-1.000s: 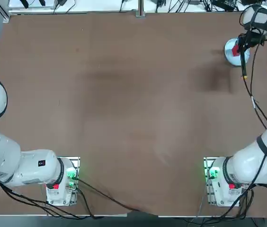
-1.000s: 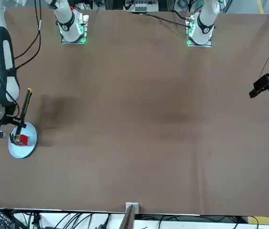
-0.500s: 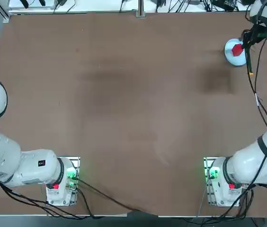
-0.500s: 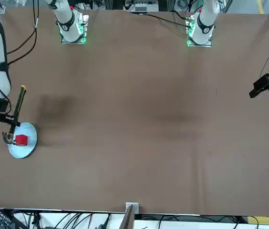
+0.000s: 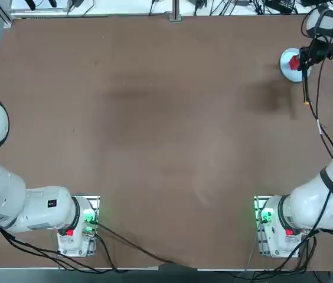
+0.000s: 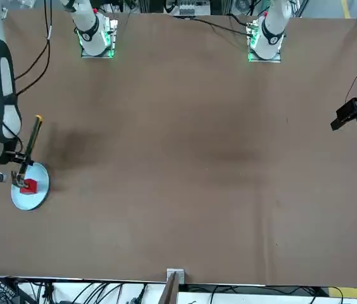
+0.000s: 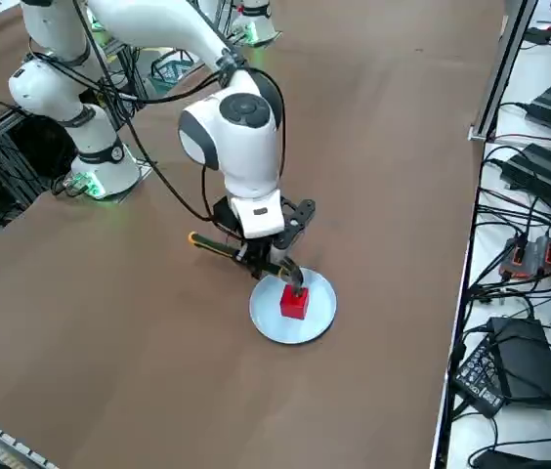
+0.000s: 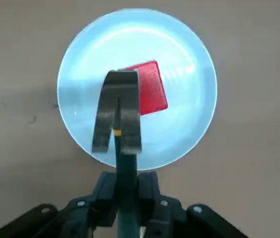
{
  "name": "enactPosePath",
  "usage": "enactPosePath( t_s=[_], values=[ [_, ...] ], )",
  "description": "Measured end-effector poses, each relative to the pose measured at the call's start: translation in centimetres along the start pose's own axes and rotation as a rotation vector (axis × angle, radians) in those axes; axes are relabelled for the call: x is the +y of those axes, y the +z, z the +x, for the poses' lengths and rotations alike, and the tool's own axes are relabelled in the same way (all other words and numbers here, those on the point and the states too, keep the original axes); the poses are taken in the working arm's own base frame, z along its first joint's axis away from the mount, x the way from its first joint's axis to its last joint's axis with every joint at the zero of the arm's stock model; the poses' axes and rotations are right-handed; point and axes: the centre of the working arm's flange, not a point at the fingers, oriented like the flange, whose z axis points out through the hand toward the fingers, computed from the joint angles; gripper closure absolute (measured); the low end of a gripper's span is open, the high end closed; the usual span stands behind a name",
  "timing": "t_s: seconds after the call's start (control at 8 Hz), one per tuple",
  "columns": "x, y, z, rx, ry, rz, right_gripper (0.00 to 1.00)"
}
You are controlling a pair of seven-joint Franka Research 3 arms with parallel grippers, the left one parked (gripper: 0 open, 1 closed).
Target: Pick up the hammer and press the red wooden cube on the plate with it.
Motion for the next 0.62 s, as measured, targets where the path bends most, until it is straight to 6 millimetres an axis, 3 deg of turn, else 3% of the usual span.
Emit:
enactPosePath(
  t_s=[0.38, 0.62],
  values=[
    [0.1, -3.2, 0.2, 0.02, -0.013, 0.001, 0.79],
    [0.4, -2.0, -0.1, -0.009, -0.011, 0.0, 0.79]
  ],
)
